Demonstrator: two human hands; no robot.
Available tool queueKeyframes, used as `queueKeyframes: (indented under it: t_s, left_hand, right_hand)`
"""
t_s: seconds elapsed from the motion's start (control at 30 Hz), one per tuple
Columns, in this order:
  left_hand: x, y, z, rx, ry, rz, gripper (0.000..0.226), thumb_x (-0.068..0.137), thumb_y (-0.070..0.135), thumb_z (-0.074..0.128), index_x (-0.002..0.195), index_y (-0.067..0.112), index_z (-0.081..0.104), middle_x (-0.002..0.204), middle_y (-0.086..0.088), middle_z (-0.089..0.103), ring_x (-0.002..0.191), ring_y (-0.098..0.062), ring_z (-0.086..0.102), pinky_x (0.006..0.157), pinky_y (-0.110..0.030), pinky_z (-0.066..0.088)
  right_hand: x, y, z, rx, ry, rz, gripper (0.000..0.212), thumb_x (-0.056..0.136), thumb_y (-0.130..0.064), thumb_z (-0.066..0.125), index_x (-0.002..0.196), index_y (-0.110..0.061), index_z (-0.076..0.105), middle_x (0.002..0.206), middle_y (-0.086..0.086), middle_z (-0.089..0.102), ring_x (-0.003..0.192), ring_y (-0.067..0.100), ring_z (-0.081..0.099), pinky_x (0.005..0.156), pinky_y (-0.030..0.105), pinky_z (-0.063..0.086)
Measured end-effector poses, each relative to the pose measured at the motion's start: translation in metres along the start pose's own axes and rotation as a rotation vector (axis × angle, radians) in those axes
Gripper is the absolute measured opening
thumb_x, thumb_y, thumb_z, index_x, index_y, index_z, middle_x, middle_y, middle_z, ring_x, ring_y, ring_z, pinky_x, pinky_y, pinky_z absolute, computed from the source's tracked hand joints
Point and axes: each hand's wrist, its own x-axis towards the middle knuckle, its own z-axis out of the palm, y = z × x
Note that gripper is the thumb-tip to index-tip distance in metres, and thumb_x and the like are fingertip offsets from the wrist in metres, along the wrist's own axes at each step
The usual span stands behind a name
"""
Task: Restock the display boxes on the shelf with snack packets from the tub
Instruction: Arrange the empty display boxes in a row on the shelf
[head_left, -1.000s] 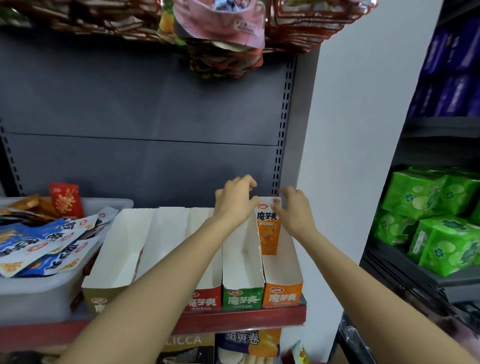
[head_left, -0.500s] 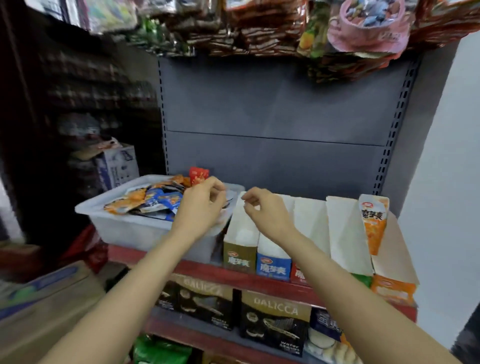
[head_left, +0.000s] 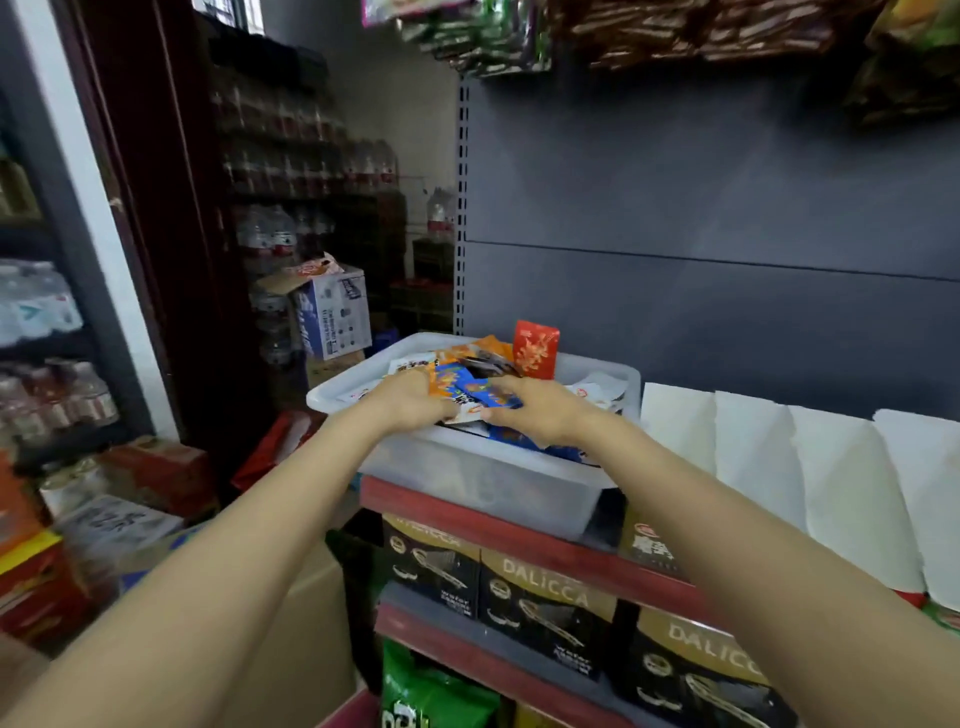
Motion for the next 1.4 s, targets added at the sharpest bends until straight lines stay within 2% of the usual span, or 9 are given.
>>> queueKeyframes:
  t_s: [0.2,0.33,0.47,0.57,0.77,0.9,1.07,1.27,1.4]
  left_hand:
    - [-0.002,-0.019,0.002,-0.080,0.183,0.206,0.013,0.095,0.016,0.046,0.088,0.013,0.057,0.094,-0.019,0.065,0.084,-0.027,0.056,0.069,-0.036,0.036]
    - [-0.019,-0.011,0.000,-0.249,0.570,0.292,0.031,0.101,0.016,0.038,0.118,0.007,0.063,0.102,-0.013,0.069,0.098,-0.028,0.061,0.076,-0.025,0.034]
    - [-0.035,0.002,-0.012,-0.438,0.743,0.370,0.028,0.101,0.019,0.039,0.113,0.017,0.065,0.063,0.010,0.055,0.062,-0.013,0.052,0.068,-0.026,0.038]
    - [-0.043,0.021,-0.012,-0.695,0.644,0.415,0.025,0.101,0.020,0.040,0.105,0.023,0.065,0.074,0.007,0.060,0.068,-0.004,0.055,0.065,-0.017,0.042]
    - [-0.047,0.071,0.016,-0.926,0.434,0.379,0.020,0.097,0.025,0.047,0.089,0.023,0.065,0.085,-0.008,0.059,0.081,-0.020,0.054,0.075,-0.038,0.047]
    - [-0.046,0.116,0.050,-0.945,0.393,0.343,0.020,0.093,0.016,0.056,0.080,0.002,0.060,0.075,-0.009,0.052,0.074,-0.017,0.046,0.071,-0.033,0.039]
    - [-0.058,0.203,0.104,-1.009,0.310,0.321,0.029,0.094,0.011,0.053,0.065,0.012,0.051,0.063,0.001,0.046,0.063,-0.014,0.041,0.059,-0.029,0.033]
    - [-0.058,0.297,0.154,-0.902,0.199,0.440,0.024,0.090,0.012,0.060,0.113,0.012,0.055,0.101,-0.001,0.059,0.088,-0.015,0.058,0.074,-0.026,0.046]
    - [-0.051,0.342,0.171,-0.646,0.188,0.621,0.029,0.094,0.012,0.051,0.123,0.010,0.051,0.121,-0.003,0.056,0.109,-0.017,0.054,0.089,-0.024,0.042]
  right_hand:
    - [0.002,-0.005,-0.001,-0.080,-0.042,0.011,0.059,0.093,-0.048,0.049,0.144,-0.022,0.037,0.142,0.008,0.046,0.124,0.027,0.046,0.088,0.029,0.037]
    - [-0.002,-0.008,0.002,-0.066,-0.037,0.010,0.058,0.096,-0.045,0.046,0.147,-0.024,0.029,0.146,0.009,0.041,0.123,0.029,0.047,0.095,0.033,0.039]
    - [-0.017,-0.015,-0.003,0.127,0.172,-0.084,0.062,0.096,-0.035,0.051,0.150,-0.025,0.021,0.156,0.003,0.023,0.140,0.023,0.030,0.107,0.030,0.029]
    - [-0.035,-0.019,-0.015,0.332,0.340,-0.135,0.061,0.094,-0.030,0.056,0.148,-0.022,0.028,0.152,-0.002,0.032,0.137,0.016,0.034,0.108,0.030,0.029]
    - [-0.089,0.020,-0.044,0.594,0.580,0.038,0.022,0.080,-0.023,0.075,0.099,-0.017,0.067,0.099,-0.003,0.066,0.093,0.016,0.061,0.078,0.031,0.049]
    - [-0.143,0.064,-0.058,0.967,0.835,0.243,0.041,0.074,-0.018,0.079,0.110,-0.010,0.060,0.104,0.002,0.062,0.086,0.017,0.062,0.051,0.020,0.049]
    - [-0.209,0.120,-0.070,1.419,0.674,0.338,0.025,0.085,-0.017,0.068,0.105,-0.005,0.061,0.106,0.013,0.066,0.083,0.026,0.066,0.071,0.034,0.058]
    - [-0.272,0.187,-0.116,1.147,0.986,0.397,0.006,0.084,-0.011,0.069,0.083,-0.012,0.063,0.079,0.006,0.061,0.067,0.018,0.059,0.051,0.020,0.053]
    - [-0.298,0.225,-0.158,0.825,1.062,0.411,0.012,0.078,-0.009,0.074,0.081,-0.005,0.063,0.071,0.005,0.062,0.061,0.019,0.062,0.060,0.032,0.056]
